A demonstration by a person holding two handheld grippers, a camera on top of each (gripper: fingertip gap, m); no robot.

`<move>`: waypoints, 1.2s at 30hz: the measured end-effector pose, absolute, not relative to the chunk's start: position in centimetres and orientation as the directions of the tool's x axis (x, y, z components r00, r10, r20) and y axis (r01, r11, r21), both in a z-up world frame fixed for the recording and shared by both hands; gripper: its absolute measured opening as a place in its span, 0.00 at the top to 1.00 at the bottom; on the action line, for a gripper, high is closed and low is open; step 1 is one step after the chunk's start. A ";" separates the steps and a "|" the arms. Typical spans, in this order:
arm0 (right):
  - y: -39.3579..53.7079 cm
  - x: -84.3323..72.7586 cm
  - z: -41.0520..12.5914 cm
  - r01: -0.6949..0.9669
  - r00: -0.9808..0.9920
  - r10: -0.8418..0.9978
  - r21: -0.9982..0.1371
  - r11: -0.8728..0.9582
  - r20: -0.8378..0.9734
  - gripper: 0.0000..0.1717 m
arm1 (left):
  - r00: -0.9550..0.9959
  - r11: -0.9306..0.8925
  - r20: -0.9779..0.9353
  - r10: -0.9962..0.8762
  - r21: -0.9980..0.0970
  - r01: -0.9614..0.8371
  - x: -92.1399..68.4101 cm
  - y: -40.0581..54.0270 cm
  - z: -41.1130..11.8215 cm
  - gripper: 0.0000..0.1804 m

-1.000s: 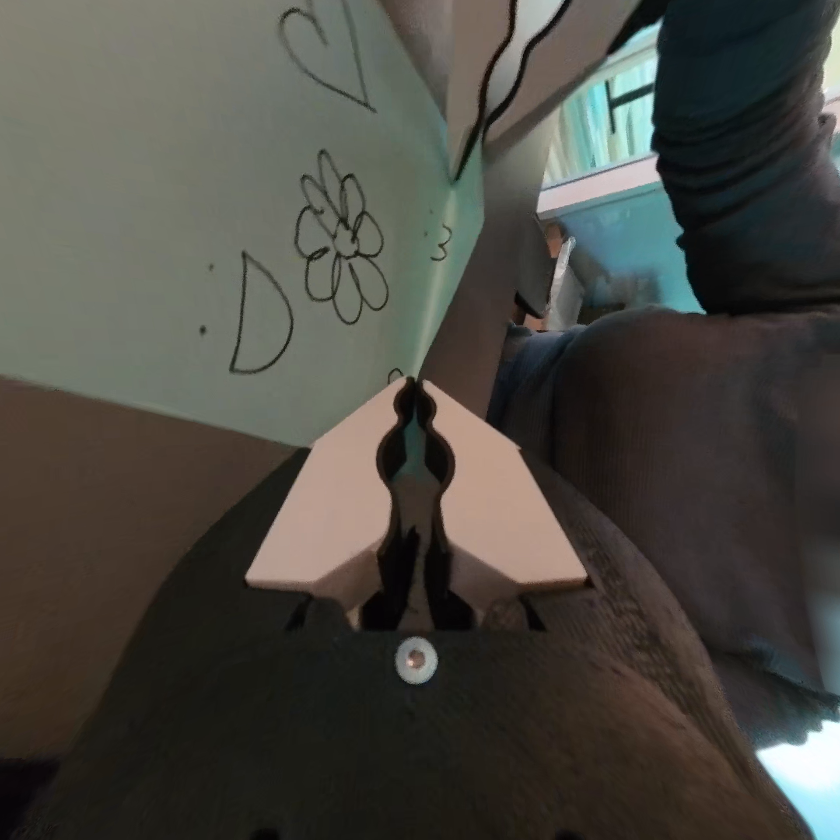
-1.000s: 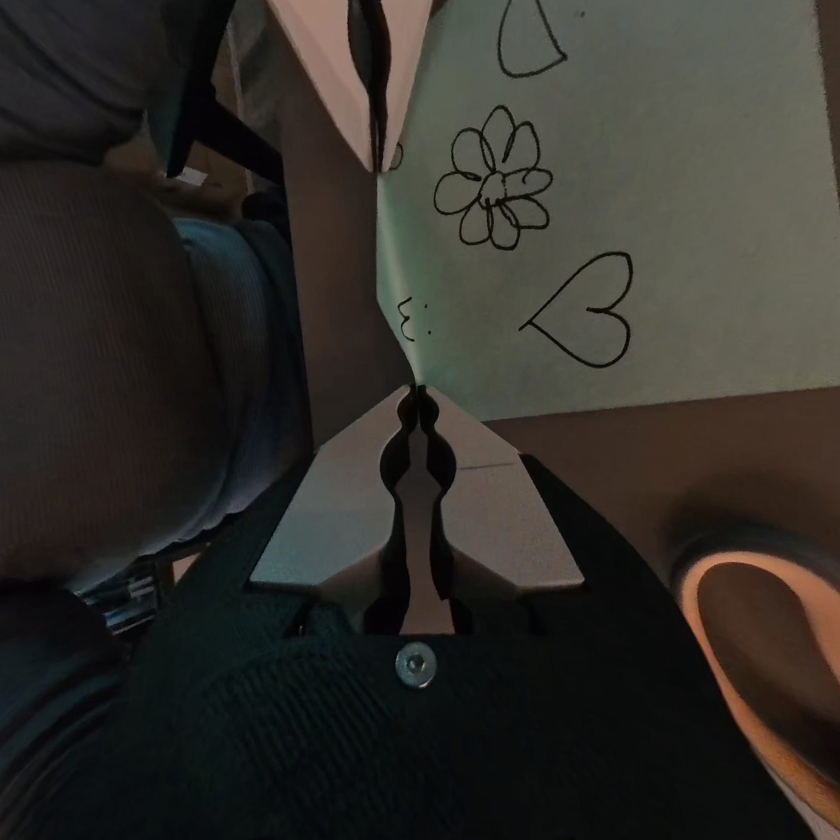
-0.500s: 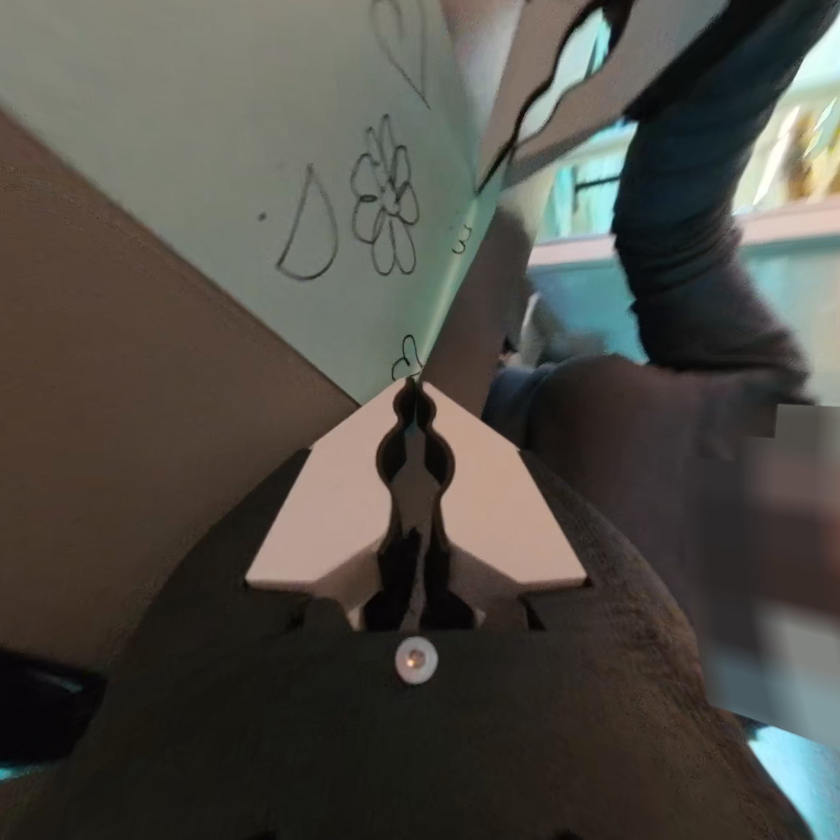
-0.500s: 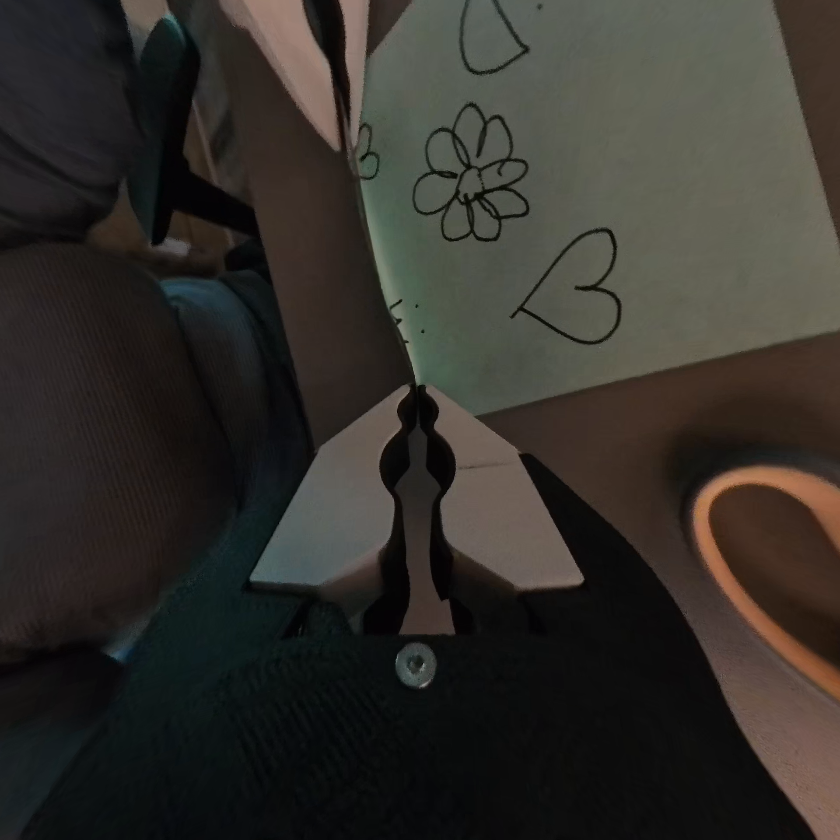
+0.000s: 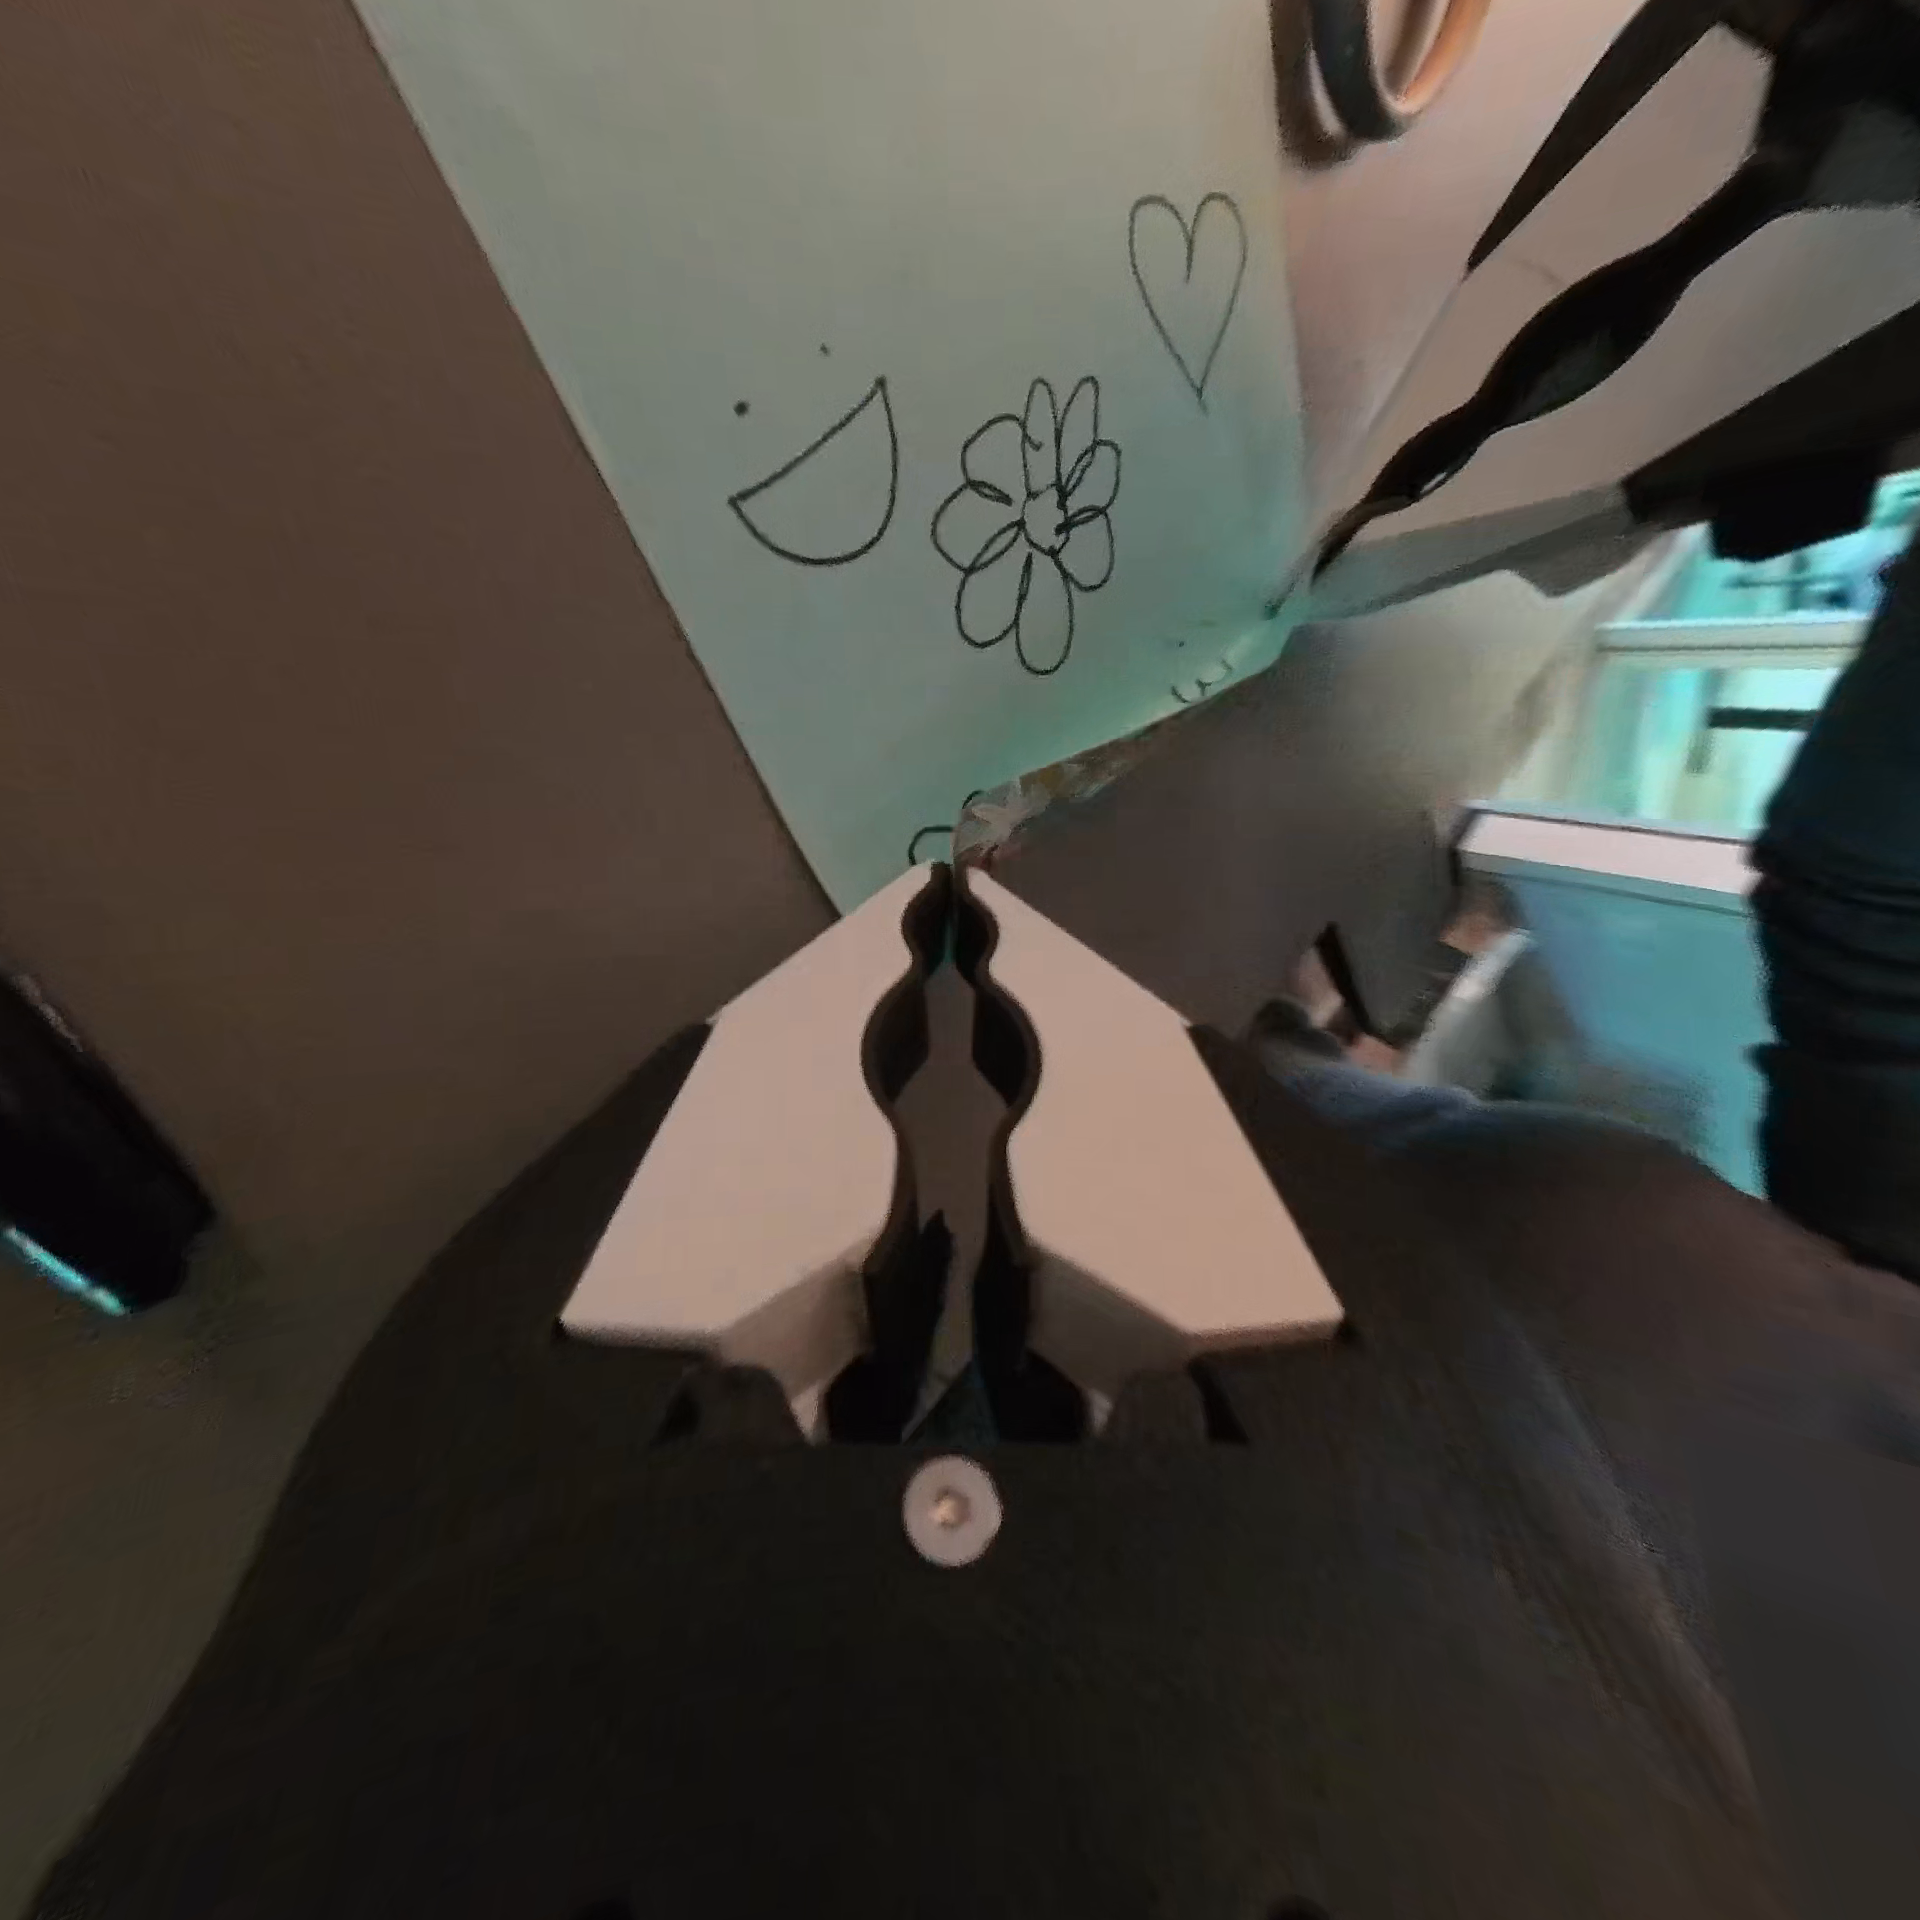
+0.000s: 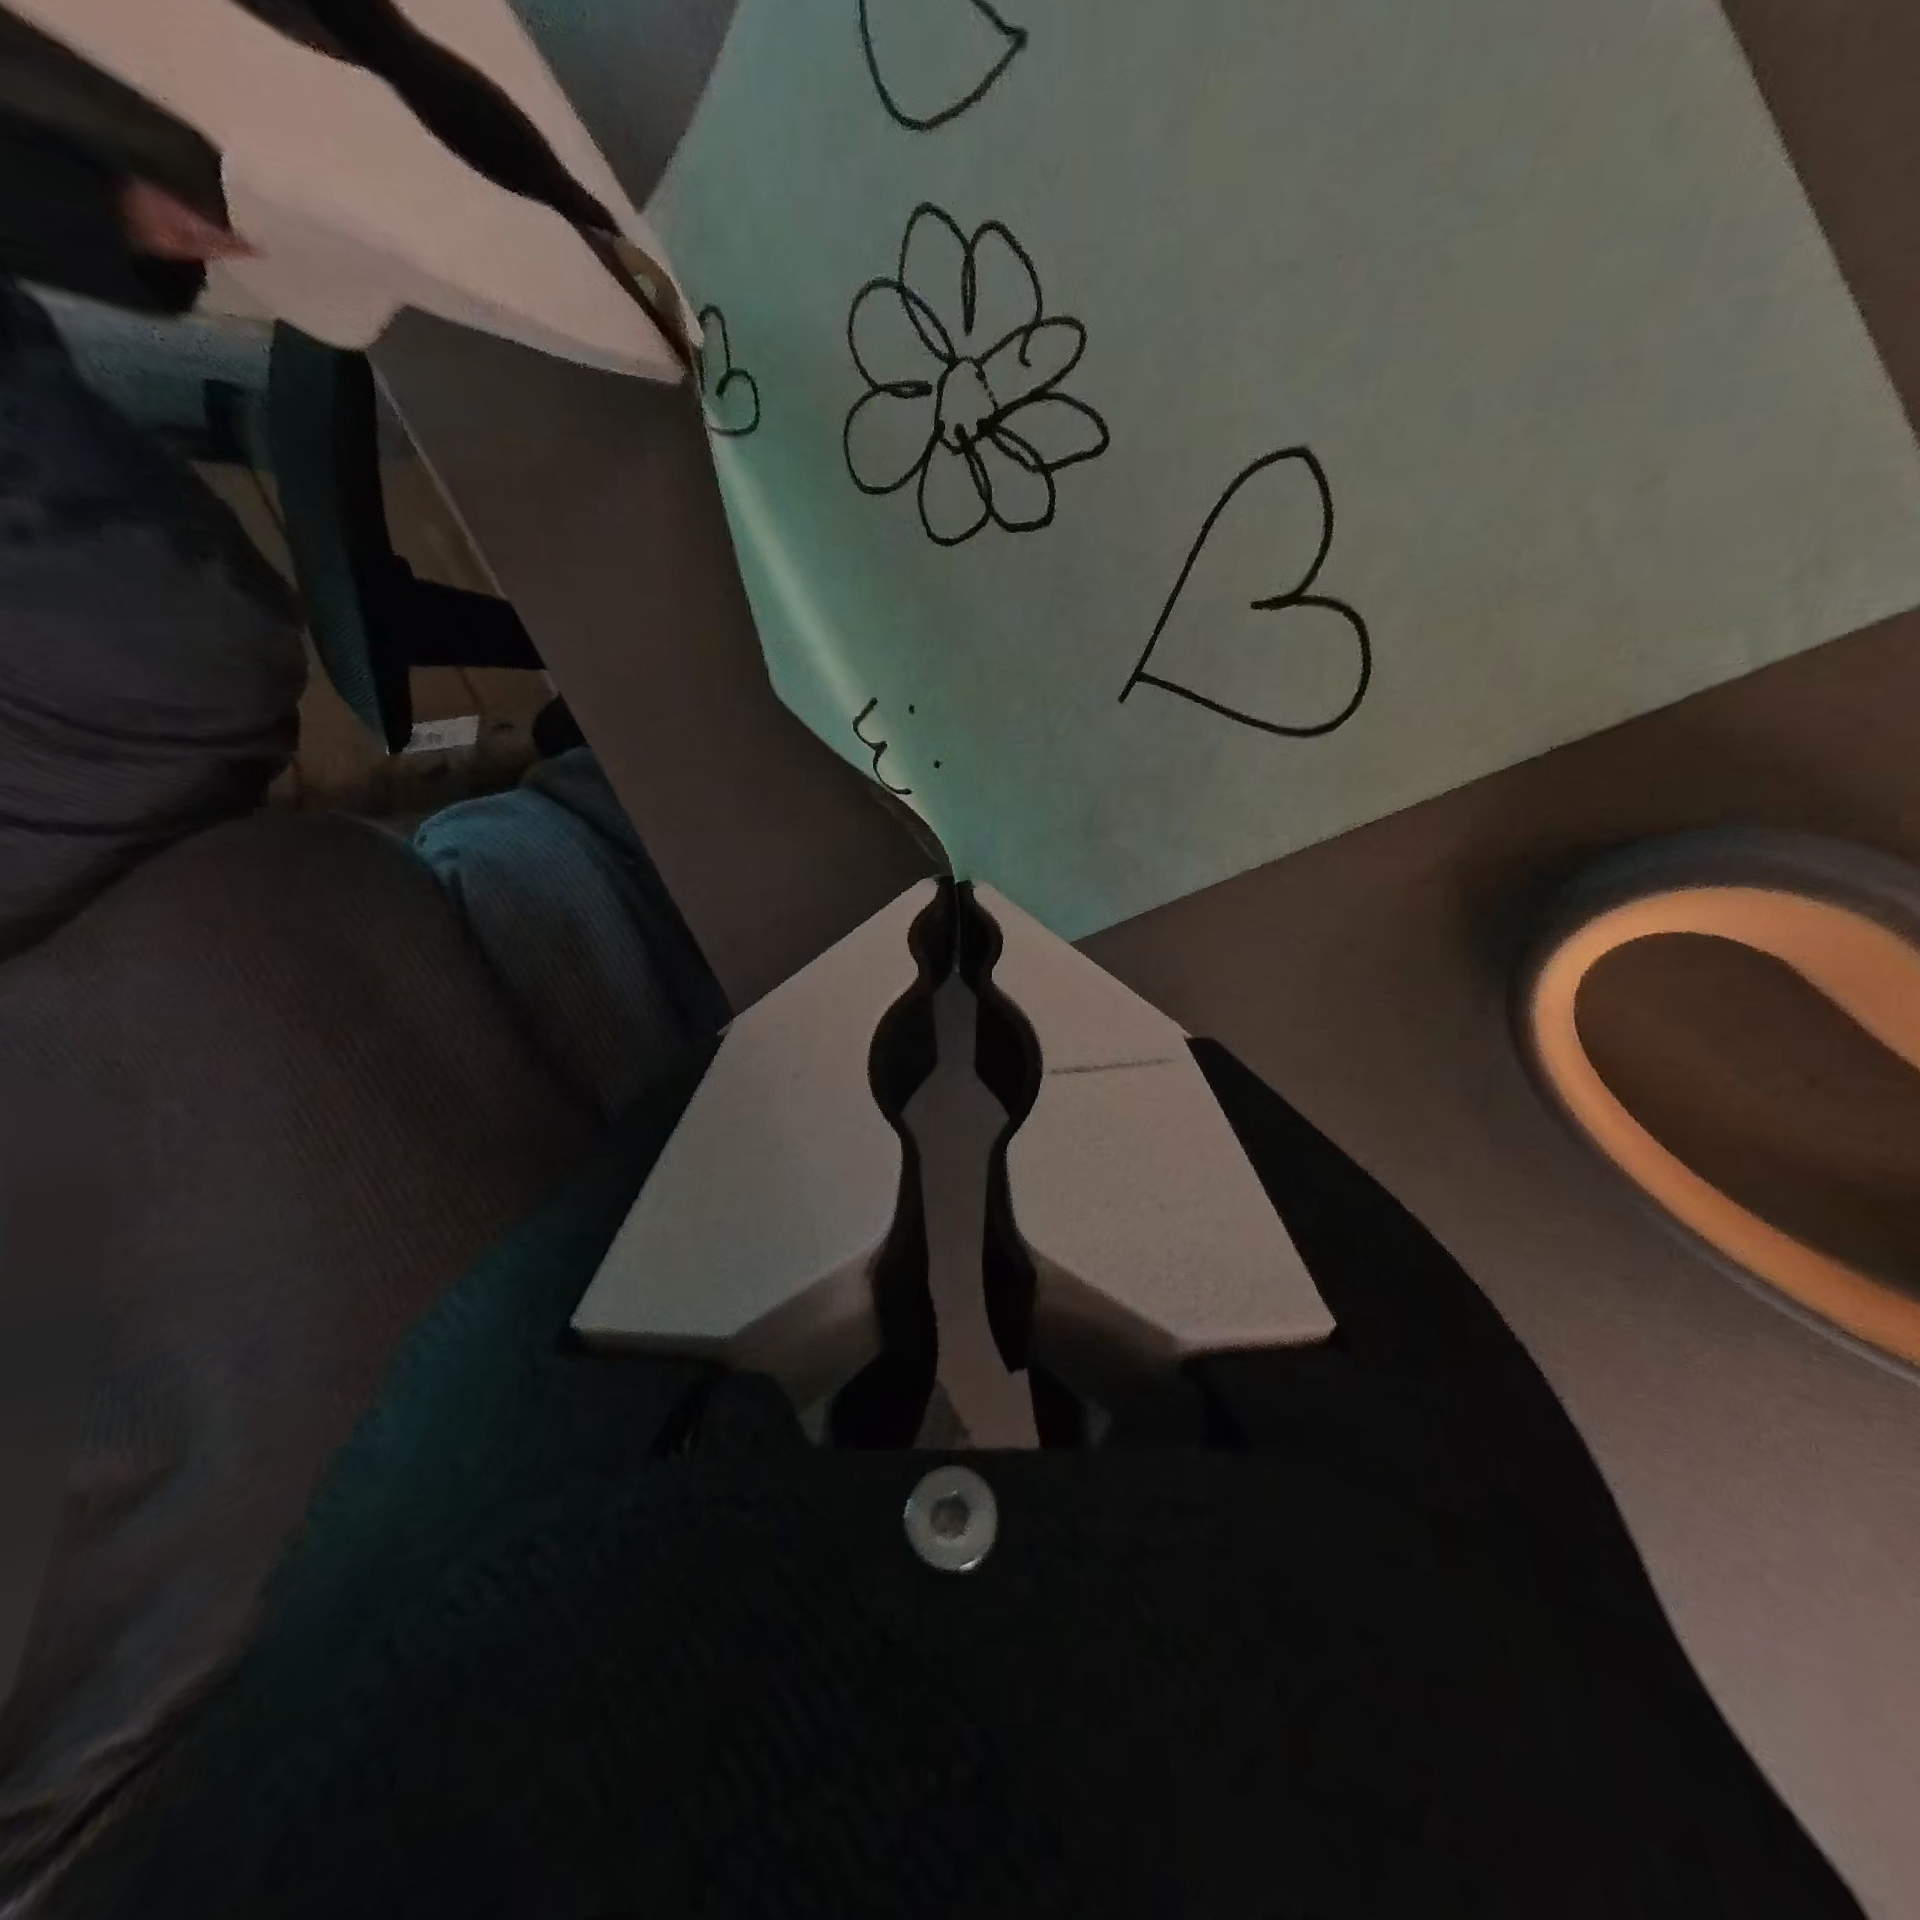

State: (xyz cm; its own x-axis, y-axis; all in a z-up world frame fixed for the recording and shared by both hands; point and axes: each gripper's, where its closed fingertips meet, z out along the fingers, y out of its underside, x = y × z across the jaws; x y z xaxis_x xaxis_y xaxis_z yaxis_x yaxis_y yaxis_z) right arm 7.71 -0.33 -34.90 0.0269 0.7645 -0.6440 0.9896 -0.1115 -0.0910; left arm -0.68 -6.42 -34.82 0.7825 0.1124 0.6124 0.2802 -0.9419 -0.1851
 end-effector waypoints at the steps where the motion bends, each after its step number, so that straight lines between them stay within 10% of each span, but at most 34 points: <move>1: -0.3 7.7 -34.9 0.990 0.035 0.772 -0.084 -0.113 -0.634 1.00 | 0.809 -0.942 0.577 0.106 -0.201 0.267 -0.7 -6.4 -34.8 1.00; 10: 6.4 7.6 -33.9 0.964 0.037 0.994 -0.259 -0.062 -0.104 0.98 | 0.753 -0.956 0.642 0.145 -0.107 0.275 -0.6 -6.3 -34.8 1.00; 17: -3.9 3.3 -26.2 0.472 -0.455 0.885 -0.817 0.331 0.095 1.00 | 0.685 -0.952 0.706 0.181 -0.048 0.301 -0.6 -6.3 -34.8 1.00; 26: -2.7 1.0 -34.6 0.644 -0.501 0.863 -0.637 0.424 0.069 1.00 | 0.683 -0.953 0.705 0.191 -0.034 0.302 -0.5 -6.3 -34.8 1.00; 36: -1.4 2.0 -34.8 0.662 -0.471 0.881 -0.679 0.318 -0.046 1.00 | 0.577 -0.932 0.806 0.134 -0.096 0.350 -0.3 -6.5 -34.6 1.00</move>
